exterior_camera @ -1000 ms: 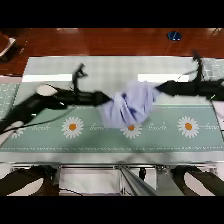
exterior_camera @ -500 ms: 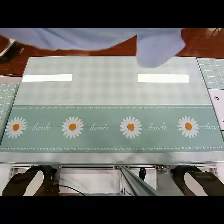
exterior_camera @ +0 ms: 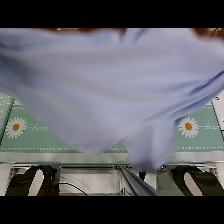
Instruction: Fold the shirts.
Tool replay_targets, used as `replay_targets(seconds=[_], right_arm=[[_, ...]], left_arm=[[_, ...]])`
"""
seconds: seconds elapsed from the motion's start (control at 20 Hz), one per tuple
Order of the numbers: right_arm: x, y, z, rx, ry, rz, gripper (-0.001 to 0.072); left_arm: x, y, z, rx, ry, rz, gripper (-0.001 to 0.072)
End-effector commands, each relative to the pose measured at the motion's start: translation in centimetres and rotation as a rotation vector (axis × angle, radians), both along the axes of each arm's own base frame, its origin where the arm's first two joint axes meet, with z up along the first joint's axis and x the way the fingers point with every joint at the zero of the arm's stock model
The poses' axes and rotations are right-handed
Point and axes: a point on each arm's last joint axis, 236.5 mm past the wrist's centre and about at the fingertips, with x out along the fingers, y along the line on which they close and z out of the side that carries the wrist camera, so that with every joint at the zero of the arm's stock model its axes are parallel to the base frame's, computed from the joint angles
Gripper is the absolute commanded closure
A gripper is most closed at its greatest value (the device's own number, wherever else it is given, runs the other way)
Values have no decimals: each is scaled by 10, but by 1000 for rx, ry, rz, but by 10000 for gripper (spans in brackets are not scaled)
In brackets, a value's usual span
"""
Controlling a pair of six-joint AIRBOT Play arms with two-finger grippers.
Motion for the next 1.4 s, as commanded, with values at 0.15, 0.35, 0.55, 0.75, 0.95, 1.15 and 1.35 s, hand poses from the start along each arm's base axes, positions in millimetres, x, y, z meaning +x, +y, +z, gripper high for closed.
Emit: replay_targets(seconds=[0.15, 0.35, 0.55, 0.75, 0.95, 1.15, 1.35], right_arm=[[20, 38, -156, 220, 365, 82, 682], [62, 32, -231, 255, 469, 26, 682], [134, 13, -285, 272, 501, -92, 682], [190, 14, -330, 360, 609, -149, 669], [210, 21, -322, 378, 692, -37, 301], [197, -87, -282, 248, 643, -181, 302], [120, -145, -321, 304, 687, -476, 309]], left_arm=[[25, -12, -175, -129, 472, -57, 692], [61, -33, -280, -171, 637, 2, 692], [134, -32, -331, -162, 670, 148, 692], [174, -49, -357, -147, 781, 101, 681], [161, -59, -357, -58, 906, -76, 198], [132, 27, -340, 46, 1005, 19, 198], [52, -5, -379, -72, 1113, 23, 199]])
